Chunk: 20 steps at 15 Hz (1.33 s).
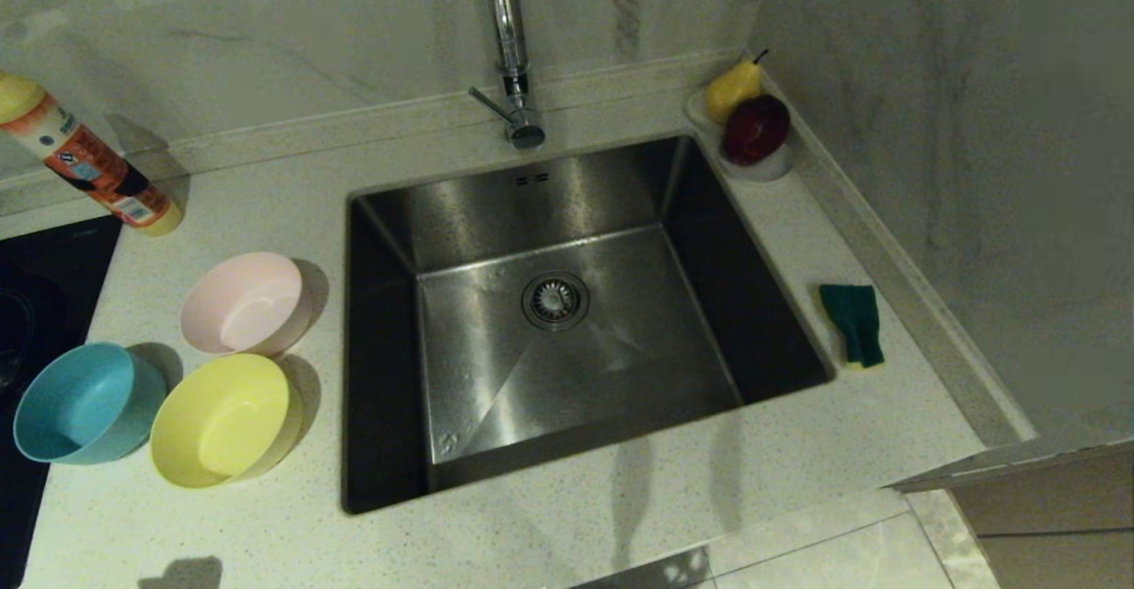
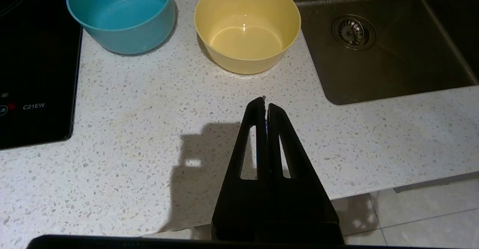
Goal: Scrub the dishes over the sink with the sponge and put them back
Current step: Turn on the faucet
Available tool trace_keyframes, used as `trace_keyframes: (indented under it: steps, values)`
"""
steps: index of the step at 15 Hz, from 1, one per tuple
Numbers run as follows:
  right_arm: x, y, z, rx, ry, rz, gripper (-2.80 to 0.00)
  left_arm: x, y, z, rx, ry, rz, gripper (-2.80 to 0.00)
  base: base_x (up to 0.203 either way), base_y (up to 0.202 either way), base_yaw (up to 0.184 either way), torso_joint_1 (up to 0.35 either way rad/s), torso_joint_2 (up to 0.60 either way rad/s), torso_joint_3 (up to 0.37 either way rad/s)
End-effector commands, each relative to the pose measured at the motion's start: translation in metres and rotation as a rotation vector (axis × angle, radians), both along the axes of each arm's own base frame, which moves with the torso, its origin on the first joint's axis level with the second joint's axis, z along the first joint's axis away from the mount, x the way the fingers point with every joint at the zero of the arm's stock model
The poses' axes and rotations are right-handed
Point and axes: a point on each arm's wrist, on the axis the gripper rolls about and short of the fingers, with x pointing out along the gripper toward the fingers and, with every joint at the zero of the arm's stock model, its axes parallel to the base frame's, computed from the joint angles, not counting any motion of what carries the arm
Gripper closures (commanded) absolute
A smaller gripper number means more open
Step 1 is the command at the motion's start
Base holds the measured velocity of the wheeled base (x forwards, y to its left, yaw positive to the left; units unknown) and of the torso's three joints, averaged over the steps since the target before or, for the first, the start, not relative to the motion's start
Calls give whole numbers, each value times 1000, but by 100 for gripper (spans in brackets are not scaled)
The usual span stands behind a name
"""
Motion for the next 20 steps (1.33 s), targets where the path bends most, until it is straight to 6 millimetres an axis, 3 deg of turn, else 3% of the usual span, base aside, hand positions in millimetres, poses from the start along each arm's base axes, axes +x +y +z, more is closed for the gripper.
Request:
trace_keyframes:
  steps: [1,20]
  values:
    - [0,0,-1,-18,4,-1,0,2,0,-8,0,30,0,0,0,0,0,0,0,0]
    - [0,0,0,-6,2,-1,0,2,0,-8,0,30,0,0,0,0,0,0,0,0]
